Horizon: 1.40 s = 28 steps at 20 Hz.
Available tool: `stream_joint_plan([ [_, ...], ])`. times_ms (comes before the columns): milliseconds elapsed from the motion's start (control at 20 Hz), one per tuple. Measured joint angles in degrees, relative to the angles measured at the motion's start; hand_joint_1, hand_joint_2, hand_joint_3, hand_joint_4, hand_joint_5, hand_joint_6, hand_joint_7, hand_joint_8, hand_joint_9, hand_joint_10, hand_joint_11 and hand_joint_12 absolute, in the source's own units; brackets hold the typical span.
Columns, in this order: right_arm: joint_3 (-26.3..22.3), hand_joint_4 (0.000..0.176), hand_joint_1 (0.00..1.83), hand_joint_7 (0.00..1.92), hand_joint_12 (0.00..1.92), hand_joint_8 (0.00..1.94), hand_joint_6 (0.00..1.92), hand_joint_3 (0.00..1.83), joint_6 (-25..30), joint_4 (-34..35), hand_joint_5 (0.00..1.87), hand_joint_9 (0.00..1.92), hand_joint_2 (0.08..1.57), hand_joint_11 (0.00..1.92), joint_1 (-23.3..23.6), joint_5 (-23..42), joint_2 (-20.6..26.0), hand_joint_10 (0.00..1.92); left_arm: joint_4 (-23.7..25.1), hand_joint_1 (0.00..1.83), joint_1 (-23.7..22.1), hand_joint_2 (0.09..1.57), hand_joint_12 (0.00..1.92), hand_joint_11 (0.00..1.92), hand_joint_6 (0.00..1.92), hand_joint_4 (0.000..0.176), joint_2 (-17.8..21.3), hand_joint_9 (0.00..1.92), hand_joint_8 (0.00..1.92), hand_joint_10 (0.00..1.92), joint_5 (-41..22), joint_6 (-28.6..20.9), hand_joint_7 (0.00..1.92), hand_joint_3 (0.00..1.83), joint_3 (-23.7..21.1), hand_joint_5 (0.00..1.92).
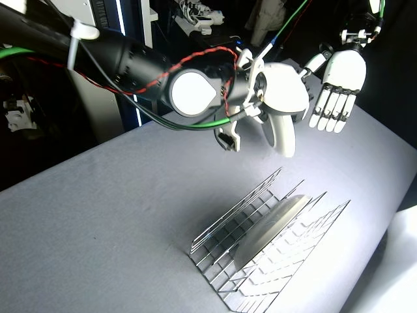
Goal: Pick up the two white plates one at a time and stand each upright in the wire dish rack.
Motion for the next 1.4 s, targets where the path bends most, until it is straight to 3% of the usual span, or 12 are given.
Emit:
stream_joint_plan([
  [100,-1.4,0.0,1.49,1.03,1.42,0.81,0.89,0.0,0.2,2.1,0.97,1.0,1.07,0.94,0.2,0.1,1.7,0.91,0.2,0.0,-0.3,1.12,0.41,0.0,0.0,0.0,0.0,0.16,0.0,0.0,-0.1,0.0,0.17,0.0,0.0,0.19],
  [150,-2.3,0.0,1.5,1.05,1.41,0.78,0.84,0.0,0.5,4.0,0.98,1.03,1.06,0.95,0.4,-0.1,2.7,0.88,0.3,0.0,-0.4,1.12,0.3,0.0,0.01,0.0,0.0,0.12,0.01,0.01,0.0,0.0,0.14,0.0,-0.1,0.16],
  [350,-4.6,0.0,1.5,1.07,1.39,0.75,0.82,0.0,0.9,16.3,1.0,1.04,1.06,0.96,2.3,-1.4,5.4,0.85,1.6,0.0,-0.4,1.12,0.3,0.0,0.0,0.0,0.0,0.12,0.0,0.0,0.5,0.0,0.14,0.0,-0.4,0.15],
  [850,-4.9,0.0,1.5,1.07,1.36,0.74,0.86,0.0,1.0,39.8,0.99,1.03,1.06,0.97,7.5,-8.4,7.5,0.86,3.0,0.0,-0.4,1.12,0.25,0.0,0.0,0.0,0.0,0.1,0.0,0.0,1.1,0.0,0.12,0.0,-0.6,0.13],
  [1250,-1.4,0.0,1.5,1.06,1.43,0.77,0.79,0.0,1.0,43.9,0.99,1.05,1.06,0.94,7.7,-10.6,9.0,0.89,3.3,0.0,-0.4,1.12,0.25,0.0,0.0,0.0,0.3,0.1,0.0,0.0,1.2,0.0,0.11,0.0,-1.2,0.12],
  [1400,0.2,0.0,1.5,1.04,1.41,0.8,0.85,0.0,1.0,43.9,0.98,1.02,1.07,0.95,7.6,-11.0,9.2,0.89,3.3,0.0,-0.4,1.13,0.2,0.0,0.01,0.0,0.3,0.08,0.01,0.0,1.2,0.0,0.09,0.0,-1.2,0.1],
])
